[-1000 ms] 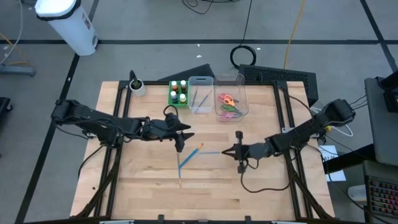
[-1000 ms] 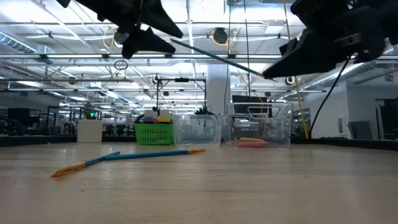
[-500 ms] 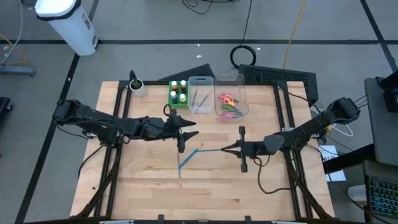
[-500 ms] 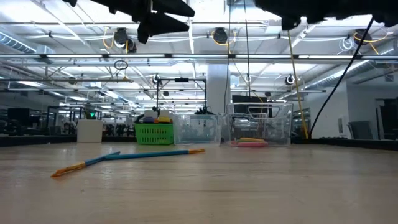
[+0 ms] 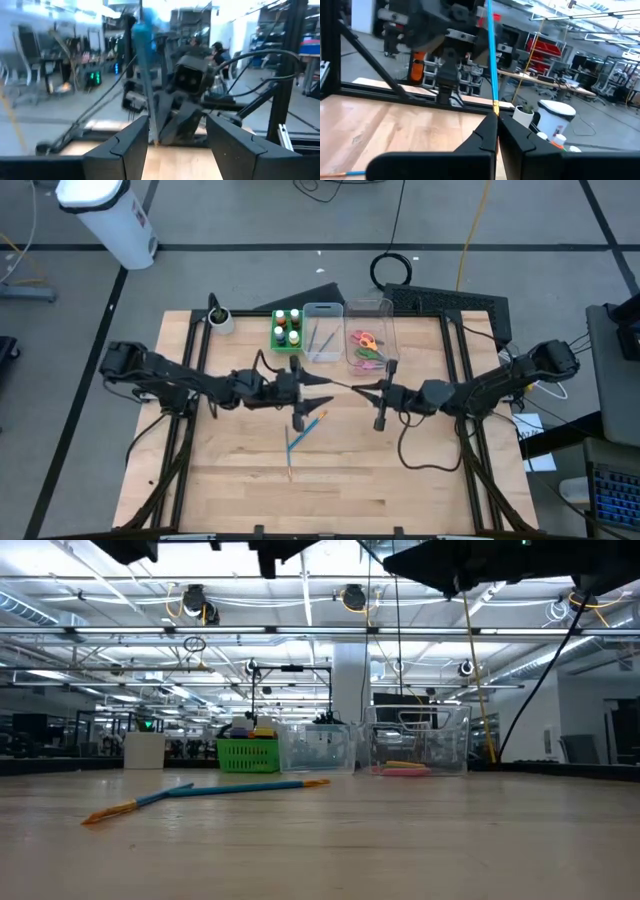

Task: Pick & Place Paint Supplies
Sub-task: Put the blue paint brush into the white bin

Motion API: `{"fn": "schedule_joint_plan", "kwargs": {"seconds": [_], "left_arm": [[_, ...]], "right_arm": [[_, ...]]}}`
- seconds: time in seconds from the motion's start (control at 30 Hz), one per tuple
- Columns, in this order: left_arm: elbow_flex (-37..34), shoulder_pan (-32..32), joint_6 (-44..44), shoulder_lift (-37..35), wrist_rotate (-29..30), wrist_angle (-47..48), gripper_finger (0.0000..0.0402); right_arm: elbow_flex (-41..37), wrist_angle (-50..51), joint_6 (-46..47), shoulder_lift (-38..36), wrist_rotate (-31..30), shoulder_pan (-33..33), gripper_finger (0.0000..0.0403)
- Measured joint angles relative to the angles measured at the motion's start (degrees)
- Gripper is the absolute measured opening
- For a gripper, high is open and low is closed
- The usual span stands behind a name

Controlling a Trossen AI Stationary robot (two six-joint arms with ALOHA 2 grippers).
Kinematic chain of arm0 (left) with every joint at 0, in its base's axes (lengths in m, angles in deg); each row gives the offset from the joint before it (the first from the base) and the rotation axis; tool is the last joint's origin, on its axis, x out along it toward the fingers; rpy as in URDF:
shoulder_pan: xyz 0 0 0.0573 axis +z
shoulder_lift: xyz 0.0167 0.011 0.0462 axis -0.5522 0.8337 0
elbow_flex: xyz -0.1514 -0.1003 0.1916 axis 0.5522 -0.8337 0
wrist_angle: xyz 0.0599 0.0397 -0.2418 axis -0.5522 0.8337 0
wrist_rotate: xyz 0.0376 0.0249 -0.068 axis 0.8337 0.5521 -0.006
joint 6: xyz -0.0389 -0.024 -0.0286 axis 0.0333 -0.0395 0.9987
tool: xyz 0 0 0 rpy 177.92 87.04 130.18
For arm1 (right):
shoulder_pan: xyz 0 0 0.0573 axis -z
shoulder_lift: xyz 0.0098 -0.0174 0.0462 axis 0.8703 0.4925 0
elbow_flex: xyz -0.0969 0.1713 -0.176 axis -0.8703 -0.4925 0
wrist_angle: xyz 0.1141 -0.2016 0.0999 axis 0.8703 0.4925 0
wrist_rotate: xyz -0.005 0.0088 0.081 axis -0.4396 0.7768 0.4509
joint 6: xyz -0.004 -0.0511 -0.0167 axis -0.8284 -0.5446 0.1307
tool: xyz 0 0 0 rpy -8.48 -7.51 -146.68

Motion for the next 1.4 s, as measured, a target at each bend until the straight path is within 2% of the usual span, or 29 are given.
{"fn": "schedule_joint_plan", "kwargs": {"seconds": [0.17, 0.33, 0.67, 0.8, 1.1, 1.27, 1.4], "left_arm": [[0.0, 0.22, -2.79, 2.63, -0.32, -5.85, 0.0207], [0.0, 1.87, -2.52, 3.01, 1.38, -6.69, 0.0207], [0.0, 5.48, -2.37, 3.01, 1.11, -8.19, 0.0199], [0.0, 7.22, -1.44, 3.01, -1.61, -8.04, 0.0161], [0.0, 10.86, 0.82, 3.01, -9.59, -7.67, 0.0016], [0.0, 13.17, 1.38, 2.73, -10.33, -6.4, 0.0017], [0.0, 17.4, 1.42, -0.19, -7.55, -1.89, 0.0009]], "right_arm": [[0.0, -0.03, 0.25, 0.45, 0.08, 1.37, 0.0], [0.0, -0.09, 0.15, 0.43, 0.07, 1.59, 0.0], [0.0, -0.12, -0.22, 0.43, 0.06, 2.22, 0.0], [0.0, -0.05, 0.46, 0.43, 0.24, 3.58, 0.0], [0.0, 2.3, 1.79, 0.43, 0.4, 6.86, 0.0], [0.0, 3.85, 5.13, 0.39, 0.1, 8.07, 0.0008], [-0.05, 8.04, 6.78, 0.04, 0.15, 8.37, 0.0049]]}}
